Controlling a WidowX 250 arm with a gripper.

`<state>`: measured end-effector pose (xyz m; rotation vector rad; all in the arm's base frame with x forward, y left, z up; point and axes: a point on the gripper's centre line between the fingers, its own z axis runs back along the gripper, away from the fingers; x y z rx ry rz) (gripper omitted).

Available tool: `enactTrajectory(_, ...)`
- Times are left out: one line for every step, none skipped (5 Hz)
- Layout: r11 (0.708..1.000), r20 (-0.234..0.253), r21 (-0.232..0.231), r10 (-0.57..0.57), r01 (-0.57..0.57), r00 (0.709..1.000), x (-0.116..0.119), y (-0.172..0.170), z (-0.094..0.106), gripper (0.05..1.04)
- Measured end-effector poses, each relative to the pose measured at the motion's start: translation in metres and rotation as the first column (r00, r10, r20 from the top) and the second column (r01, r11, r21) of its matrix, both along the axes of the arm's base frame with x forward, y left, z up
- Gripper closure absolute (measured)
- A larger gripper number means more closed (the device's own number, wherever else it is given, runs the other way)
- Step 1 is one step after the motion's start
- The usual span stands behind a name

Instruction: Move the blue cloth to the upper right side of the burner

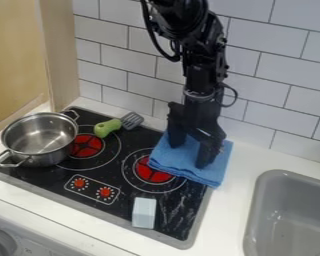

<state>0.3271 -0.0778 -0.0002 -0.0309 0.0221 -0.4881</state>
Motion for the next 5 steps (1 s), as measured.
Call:
enactTrajectory(1.000, 0.022, -0.026, 0.003, -0.002, 1.000, 0.001, -0.002, 0.010, 0.085)
enactTrajectory(0.998, 0.113, -0.067, 0.008, -0.001, 0.994, -0.002, 0.000, 0.037, 0.085)
enactTrajectory(0.995, 0.186, -0.100, -0.001, 0.020, 0.983, -0.008, 0.000, 0.056, 0.085)
enactTrajectory(0.994, 0.239, -0.109, 0.002, 0.025, 0.971, -0.012, 0.002, 0.072, 0.085)
enactTrajectory(0.994, 0.239, -0.110, 0.005, 0.022, 0.971, -0.013, 0.002, 0.072, 0.085)
